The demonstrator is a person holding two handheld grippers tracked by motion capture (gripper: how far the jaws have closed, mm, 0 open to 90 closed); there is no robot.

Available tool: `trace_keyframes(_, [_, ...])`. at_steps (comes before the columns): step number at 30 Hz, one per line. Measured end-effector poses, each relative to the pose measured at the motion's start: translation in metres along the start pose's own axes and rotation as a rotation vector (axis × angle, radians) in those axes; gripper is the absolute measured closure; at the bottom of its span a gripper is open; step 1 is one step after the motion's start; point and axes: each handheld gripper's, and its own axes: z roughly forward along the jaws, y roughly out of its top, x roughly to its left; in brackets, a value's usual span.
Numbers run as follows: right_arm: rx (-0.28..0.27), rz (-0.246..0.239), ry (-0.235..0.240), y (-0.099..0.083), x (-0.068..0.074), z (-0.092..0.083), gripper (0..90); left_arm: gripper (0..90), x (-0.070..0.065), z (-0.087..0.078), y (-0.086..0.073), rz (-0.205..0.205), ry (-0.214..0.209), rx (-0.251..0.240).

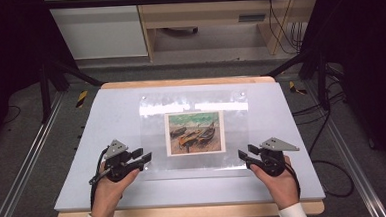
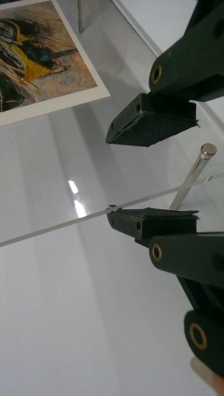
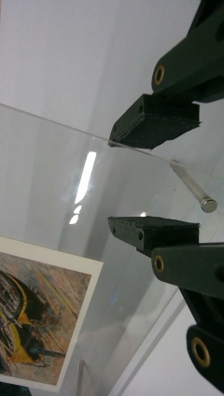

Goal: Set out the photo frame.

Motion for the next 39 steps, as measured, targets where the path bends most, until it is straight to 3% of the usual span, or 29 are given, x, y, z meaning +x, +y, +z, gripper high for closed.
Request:
trace_keyframes(6, [-0.003, 0.005, 0.002, -0.003, 0.0, -0.005, 59.9, 61.4, -0.002, -0.004, -0.002, 0.002, 0.004, 0.007])
trace_keyframes(39, [0.008, -0.004, -0.006, -0.01, 0.003, -0.014, 67.6, 68.3, -0.004, -0.012, -0.006, 0.027, 0.001, 0.034])
